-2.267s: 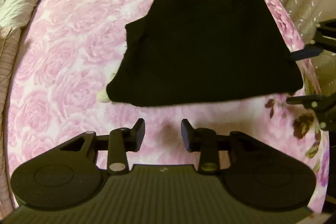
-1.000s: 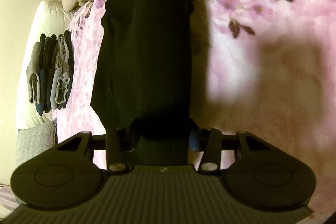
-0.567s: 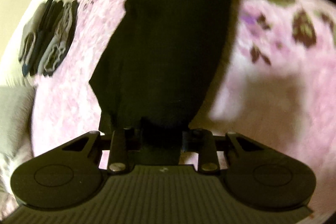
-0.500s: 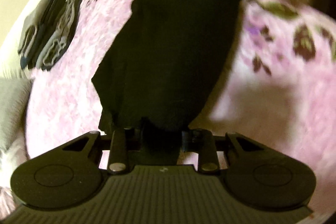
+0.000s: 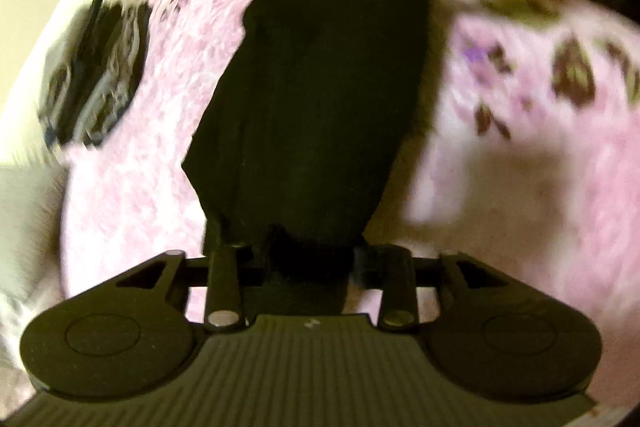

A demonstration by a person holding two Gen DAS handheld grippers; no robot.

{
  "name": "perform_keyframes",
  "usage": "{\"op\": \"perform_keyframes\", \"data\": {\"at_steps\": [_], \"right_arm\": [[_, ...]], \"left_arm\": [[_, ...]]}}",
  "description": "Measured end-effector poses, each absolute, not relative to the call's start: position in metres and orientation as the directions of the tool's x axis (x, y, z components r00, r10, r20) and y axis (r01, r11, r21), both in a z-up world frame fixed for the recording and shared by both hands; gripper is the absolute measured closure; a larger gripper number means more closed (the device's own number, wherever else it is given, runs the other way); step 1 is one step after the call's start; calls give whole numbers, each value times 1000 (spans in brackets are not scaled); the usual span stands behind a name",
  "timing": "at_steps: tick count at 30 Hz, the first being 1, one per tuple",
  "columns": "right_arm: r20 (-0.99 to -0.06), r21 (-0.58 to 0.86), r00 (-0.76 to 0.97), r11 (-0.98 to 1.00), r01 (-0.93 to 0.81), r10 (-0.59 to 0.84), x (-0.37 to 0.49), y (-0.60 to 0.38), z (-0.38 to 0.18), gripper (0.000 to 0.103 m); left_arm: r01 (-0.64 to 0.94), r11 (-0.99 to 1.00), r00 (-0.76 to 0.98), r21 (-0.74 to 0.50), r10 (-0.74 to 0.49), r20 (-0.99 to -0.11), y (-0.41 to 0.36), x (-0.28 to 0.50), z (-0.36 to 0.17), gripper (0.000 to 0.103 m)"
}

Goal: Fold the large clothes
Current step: 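Lift the folded black sweater with both grippers and carry it toward the clothes stack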

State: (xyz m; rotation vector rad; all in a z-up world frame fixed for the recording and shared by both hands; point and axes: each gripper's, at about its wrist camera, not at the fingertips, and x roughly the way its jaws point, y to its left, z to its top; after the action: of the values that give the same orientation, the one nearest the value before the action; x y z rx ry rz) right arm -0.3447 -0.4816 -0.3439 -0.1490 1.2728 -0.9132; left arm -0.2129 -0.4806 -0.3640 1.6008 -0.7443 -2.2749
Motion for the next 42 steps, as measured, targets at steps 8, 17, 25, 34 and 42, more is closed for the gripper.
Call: {"op": "perform_keyframes", "data": {"at_steps": [8, 17, 25, 34, 42], "right_arm": [[-777, -509, 32, 657, 556, -629, -353, -497, -304, 82], [-807, -488, 27, 692, 531, -590, -363, -473, -286, 82], [-903, -322, 79, 789, 523, -421, -367, -438, -223, 83], [-940, -191, 150, 838, 511, -306, -364, -407, -149, 83], [-934, -200, 170, 855, 478, -314, -375, -395, -109, 83]], "left_arm": [[-154, -741, -344, 654, -580, -738, -463, -223, -391, 60], [-96, -817, -321, 568, -515, -795, -448, -230, -348, 79], [-85, -925, -258, 370, -339, -905, -413, -225, -280, 79], [-44, -955, -231, 292, -275, -934, -377, -216, -209, 79], [-29, -951, -212, 308, -295, -932, -369, -233, -166, 79]]}}
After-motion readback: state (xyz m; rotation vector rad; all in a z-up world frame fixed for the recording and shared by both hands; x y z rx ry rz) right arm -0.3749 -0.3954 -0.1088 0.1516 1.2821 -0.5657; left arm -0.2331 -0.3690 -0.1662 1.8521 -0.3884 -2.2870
